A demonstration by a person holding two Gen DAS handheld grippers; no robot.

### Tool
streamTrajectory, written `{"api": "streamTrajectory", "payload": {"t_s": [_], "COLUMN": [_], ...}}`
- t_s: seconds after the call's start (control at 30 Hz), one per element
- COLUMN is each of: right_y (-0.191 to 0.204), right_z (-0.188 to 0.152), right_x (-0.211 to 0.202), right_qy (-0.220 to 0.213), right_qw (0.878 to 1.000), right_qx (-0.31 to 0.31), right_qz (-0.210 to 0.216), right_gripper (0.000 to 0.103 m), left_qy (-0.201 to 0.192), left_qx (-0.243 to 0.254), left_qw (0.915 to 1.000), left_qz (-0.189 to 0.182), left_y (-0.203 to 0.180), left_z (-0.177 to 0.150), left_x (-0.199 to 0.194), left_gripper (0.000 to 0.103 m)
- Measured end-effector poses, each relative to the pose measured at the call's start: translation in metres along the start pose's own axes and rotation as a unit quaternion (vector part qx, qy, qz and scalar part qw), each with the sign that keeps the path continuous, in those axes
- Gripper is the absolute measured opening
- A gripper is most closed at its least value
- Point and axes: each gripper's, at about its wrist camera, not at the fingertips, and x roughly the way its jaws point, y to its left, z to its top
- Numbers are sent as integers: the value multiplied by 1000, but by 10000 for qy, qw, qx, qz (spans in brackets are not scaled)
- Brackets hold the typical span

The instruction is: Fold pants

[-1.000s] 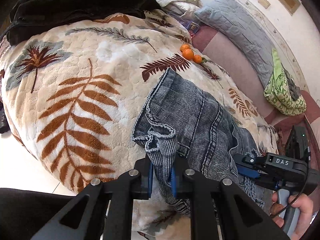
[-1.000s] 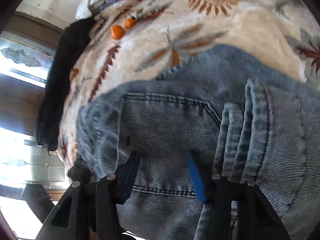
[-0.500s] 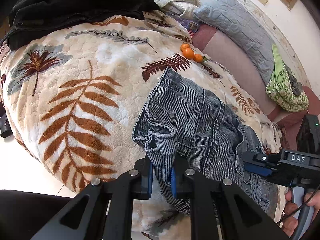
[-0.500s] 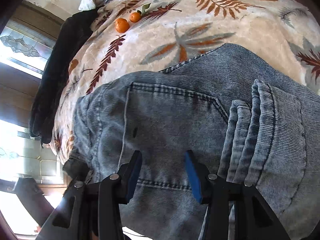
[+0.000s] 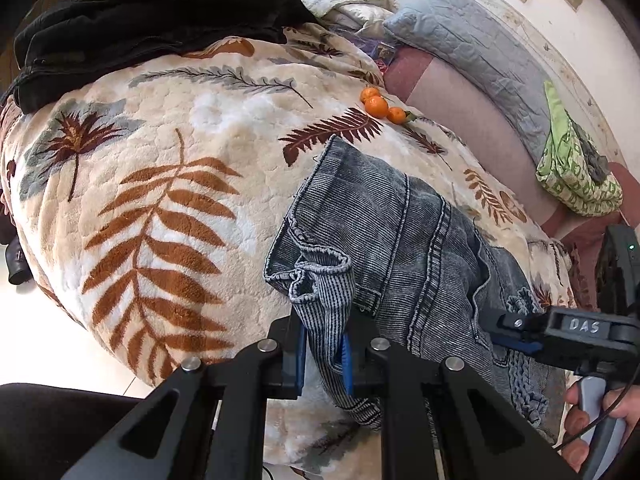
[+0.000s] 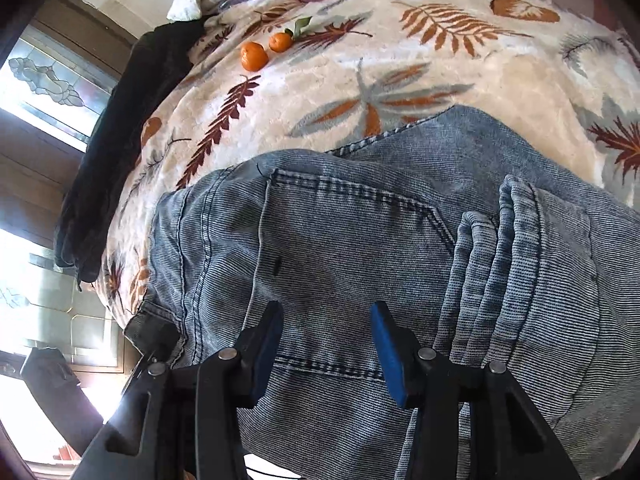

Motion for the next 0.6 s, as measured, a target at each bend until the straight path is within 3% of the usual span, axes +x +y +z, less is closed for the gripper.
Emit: {"api": "streamTrajectory", "payload": {"t_s": [0.53, 0.6], "right_y": [3, 3], "right_z": [1, 2], "right_x": [-3, -11], "right_qy": [28, -121], "right_qw": [10000, 9999], "right_qx": [15, -11], "right_qz": [-33, 16], "right_gripper": [50, 50], "left_qy": [-14, -16], "left_qx": [32, 39], "left_qw": [10000, 10000], "left_qz": [10, 16], "left_y": [-1, -1], "left_z": [-1, -1], "left_x": [1, 1], "left_gripper": [15, 15]}}
